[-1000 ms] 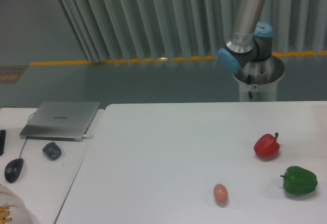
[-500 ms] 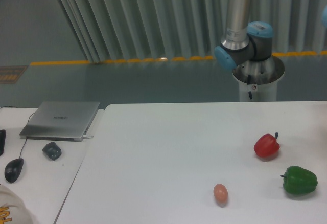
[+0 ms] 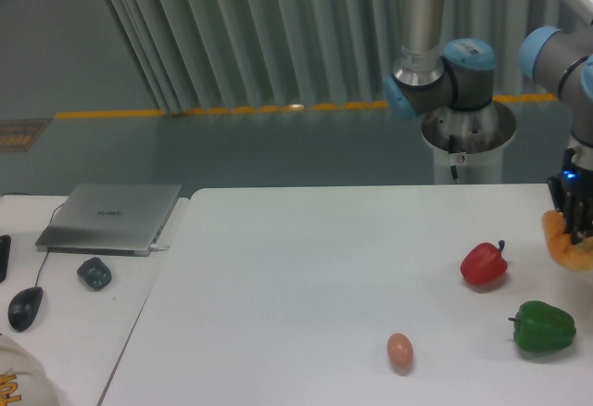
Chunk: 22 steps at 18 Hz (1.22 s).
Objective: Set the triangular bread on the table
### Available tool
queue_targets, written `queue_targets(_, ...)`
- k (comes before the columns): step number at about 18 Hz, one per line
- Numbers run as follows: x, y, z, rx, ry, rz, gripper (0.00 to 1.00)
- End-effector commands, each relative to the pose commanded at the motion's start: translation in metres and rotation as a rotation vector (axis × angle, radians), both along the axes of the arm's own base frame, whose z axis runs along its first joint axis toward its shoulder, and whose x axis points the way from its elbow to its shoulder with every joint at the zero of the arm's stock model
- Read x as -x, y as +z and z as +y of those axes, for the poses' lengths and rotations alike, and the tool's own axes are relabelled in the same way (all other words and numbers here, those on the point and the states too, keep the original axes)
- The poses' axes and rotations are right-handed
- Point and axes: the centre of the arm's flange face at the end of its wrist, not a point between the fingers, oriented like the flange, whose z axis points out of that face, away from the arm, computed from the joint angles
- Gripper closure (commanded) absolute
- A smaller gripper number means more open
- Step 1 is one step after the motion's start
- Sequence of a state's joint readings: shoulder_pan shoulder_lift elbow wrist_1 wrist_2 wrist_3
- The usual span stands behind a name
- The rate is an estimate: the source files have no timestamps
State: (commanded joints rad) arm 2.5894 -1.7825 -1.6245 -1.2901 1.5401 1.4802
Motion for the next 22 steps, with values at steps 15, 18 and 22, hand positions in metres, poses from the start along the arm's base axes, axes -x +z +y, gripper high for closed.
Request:
queue_targets(15,0.061,0.016,-0.001,0.054,-0.112,0.121,0.0)
queue_targets(18,0.062,0.014,0.001,0.045,-0.165,0.114,0.0)
queue_targets(22,0.065,-0.002,0.01,0.032,-0.192,0.088,0.0)
